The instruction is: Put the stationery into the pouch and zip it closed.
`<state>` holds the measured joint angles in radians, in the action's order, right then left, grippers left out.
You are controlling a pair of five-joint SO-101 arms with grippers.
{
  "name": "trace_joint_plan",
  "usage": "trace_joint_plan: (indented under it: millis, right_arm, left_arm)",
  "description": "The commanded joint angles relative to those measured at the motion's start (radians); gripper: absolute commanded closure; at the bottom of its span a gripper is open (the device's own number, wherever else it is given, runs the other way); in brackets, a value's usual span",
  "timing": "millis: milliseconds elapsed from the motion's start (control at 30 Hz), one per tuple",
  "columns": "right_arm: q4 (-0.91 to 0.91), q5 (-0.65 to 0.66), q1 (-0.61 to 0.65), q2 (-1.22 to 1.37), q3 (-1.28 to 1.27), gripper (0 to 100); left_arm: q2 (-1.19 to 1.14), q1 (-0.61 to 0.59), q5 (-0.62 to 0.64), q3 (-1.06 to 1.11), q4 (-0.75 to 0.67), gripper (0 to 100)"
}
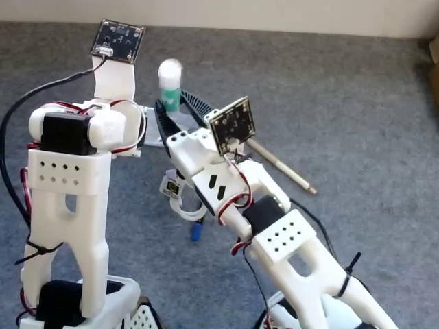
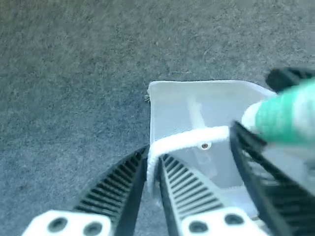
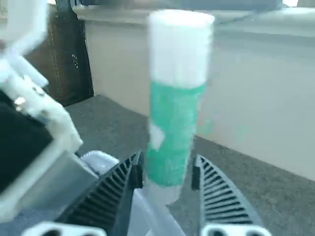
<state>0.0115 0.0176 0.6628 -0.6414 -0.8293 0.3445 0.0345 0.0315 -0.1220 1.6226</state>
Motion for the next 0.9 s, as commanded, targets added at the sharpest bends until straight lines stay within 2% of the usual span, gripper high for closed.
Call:
trace_joint_plan:
  millis: [0, 233, 533, 667, 867]
  right_arm:
    - [0.030, -0.003, -0.021, 0.018, 0.010, 80.8]
    - [0.151, -0.002, -0.022, 0.004, 0.015, 80.8]
    - [0.265, -0.002, -0.028, -0.136, 0.015, 80.8]
    - [0.351, -0.003, -0.079, -0.174, 0.015, 80.8]
    - [0.501, -0.003, -0.245, -0.196, 0.015, 80.8]
  left_arm:
    - [0.004, 0.021, 0.011, -0.047, -0.003, 99]
    - [0.004, 0.021, 0.011, -0.047, -0.003, 99]
    - [0.004, 0.016, 0.011, -0.047, -0.003, 99]
    - [0.004, 0.016, 0.012, -0.045, 0.002, 99]
    - [0.010, 0.015, 0.014, -0.045, 0.005, 99]
